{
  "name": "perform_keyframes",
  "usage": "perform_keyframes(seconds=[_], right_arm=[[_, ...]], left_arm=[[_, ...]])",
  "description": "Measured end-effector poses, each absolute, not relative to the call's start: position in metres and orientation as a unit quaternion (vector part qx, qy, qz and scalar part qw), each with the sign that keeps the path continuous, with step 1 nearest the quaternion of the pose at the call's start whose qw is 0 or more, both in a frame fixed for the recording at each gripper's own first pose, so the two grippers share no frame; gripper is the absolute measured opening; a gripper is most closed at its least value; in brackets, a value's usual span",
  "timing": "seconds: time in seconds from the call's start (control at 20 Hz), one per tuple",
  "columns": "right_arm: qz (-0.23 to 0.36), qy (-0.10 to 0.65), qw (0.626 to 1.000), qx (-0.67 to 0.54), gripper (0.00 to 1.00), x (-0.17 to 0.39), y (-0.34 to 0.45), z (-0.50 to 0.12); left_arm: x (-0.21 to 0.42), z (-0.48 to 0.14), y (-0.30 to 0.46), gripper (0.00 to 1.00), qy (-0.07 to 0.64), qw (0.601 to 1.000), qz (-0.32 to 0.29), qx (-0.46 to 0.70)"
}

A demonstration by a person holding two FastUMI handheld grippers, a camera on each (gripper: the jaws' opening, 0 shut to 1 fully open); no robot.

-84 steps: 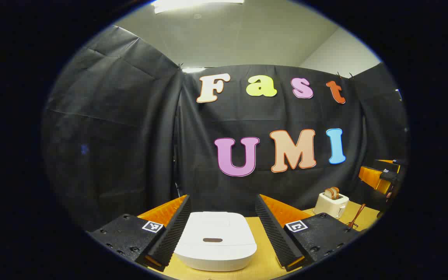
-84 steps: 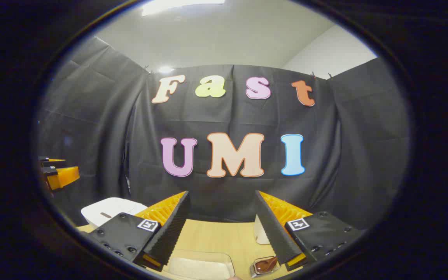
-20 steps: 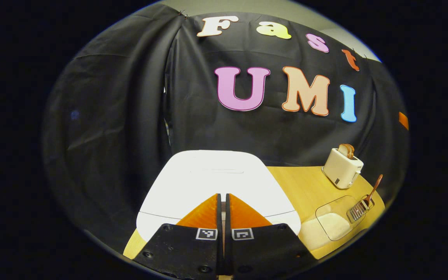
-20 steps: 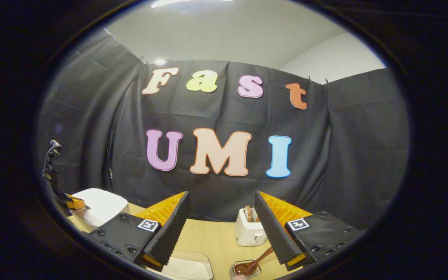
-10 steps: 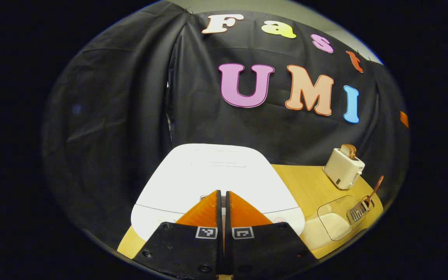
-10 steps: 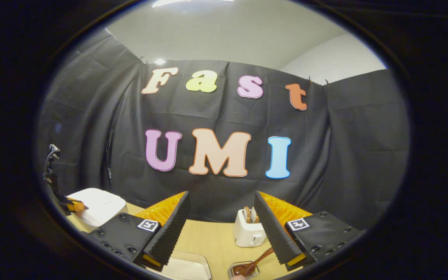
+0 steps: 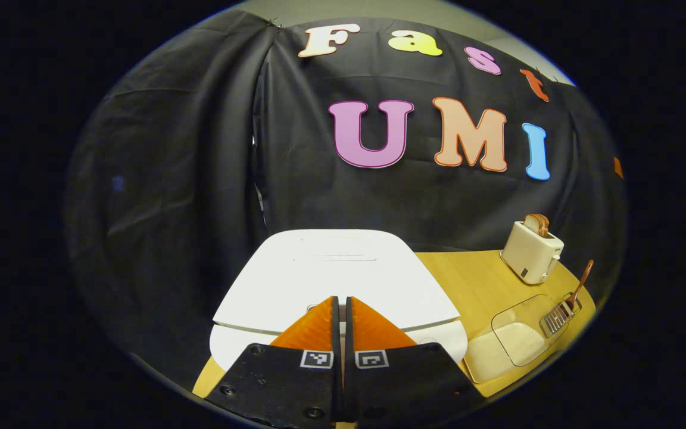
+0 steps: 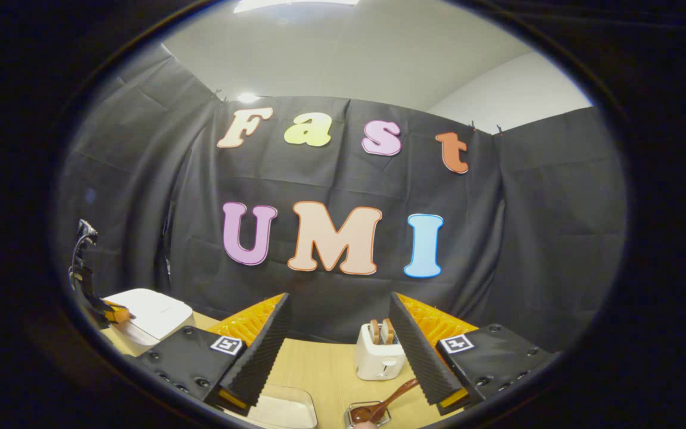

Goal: Close the left gripper, press the button to open the rice cooker; take a wooden spoon from the chopstick holder with the right hand, scoop a spoonful of rice and pour it into the rice cooker, then put the wooden spoon back into the chopstick holder.

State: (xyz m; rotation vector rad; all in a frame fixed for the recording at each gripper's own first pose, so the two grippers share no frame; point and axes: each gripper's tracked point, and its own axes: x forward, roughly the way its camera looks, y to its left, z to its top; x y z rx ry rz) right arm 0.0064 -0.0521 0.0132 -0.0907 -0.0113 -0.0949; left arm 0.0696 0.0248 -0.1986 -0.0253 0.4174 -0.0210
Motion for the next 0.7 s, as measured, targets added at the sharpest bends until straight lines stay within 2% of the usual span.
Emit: perform_keyframes(seconds=[0.25,0.35,0.4,0.45,0.5,0.55,0.6,0.7], right_arm=[[-0.057,-0.006,0.998,-0.038,1.00,0.002,-0.064,0.015],[-0.057,-0.007,0.998,-0.037,1.00,0.002,-0.066,0.015],[-0.058,-0.008,0.998,-0.038,1.00,0.002,-0.068,0.015],[-0.058,-0.009,0.998,-0.037,1.00,0.002,-0.070,0.015],[-0.058,-0.008,0.998,-0.037,1.00,0.001,-0.071,0.014],[-0.058,-0.007,0.998,-0.036,1.00,0.001,-0.073,0.013],[-0.059,-0.005,0.998,-0.036,1.00,0.001,-0.075,0.011],[-0.060,-0.003,0.998,-0.033,1.00,0.001,-0.078,0.008]], left_arm=[[0.082,-0.164,0.023,0.00,0.176,0.984,-0.005,-0.018],[0.084,-0.150,0.014,0.08,0.164,0.986,-0.020,-0.009],[0.085,-0.143,0.010,0.27,0.156,0.987,-0.027,-0.002],[0.084,-0.136,0.006,0.38,0.148,0.989,-0.032,0.005],[0.085,-0.129,0.004,0.55,0.139,0.990,-0.036,0.010],[0.087,-0.120,-0.001,0.64,0.131,0.990,-0.042,0.014],[0.086,-0.117,-0.002,0.82,0.122,0.991,-0.041,0.021],[0.083,-0.115,0.000,0.98,0.122,0.992,-0.034,0.027]])
